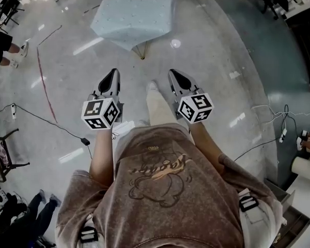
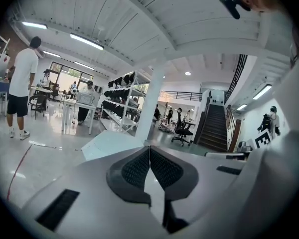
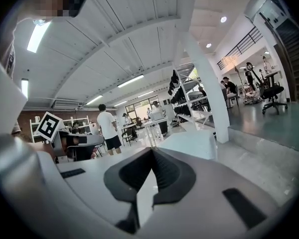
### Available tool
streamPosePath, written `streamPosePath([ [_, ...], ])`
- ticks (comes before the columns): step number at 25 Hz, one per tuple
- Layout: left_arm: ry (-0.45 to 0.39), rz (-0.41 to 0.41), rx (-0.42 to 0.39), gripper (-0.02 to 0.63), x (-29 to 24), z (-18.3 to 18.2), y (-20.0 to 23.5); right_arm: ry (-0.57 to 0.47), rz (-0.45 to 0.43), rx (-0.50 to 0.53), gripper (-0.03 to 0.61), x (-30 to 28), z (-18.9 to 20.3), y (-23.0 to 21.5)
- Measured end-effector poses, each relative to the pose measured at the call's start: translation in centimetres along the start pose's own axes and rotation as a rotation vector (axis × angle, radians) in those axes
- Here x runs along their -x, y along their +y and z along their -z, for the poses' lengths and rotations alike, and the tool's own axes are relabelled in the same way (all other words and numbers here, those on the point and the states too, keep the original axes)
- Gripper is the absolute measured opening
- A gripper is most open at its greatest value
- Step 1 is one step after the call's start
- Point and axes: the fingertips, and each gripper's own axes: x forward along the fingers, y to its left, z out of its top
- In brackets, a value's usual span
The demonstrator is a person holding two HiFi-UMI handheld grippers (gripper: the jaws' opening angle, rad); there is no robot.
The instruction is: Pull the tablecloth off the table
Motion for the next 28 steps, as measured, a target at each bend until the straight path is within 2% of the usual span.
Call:
streamPosePath([
  [16,0.047,-0.032,0.026,0.018,-12.6,-3.7,4.8,0.034,-0.054,-0.039,0.006,-13.0,-4.7,-7.4],
  [28,0.035,-0.088,0.037,0.02,-20.0,-6.9,7.1,0.074,-0.143,-0.005,0.006,-20.1,-8.5,-11.4],
])
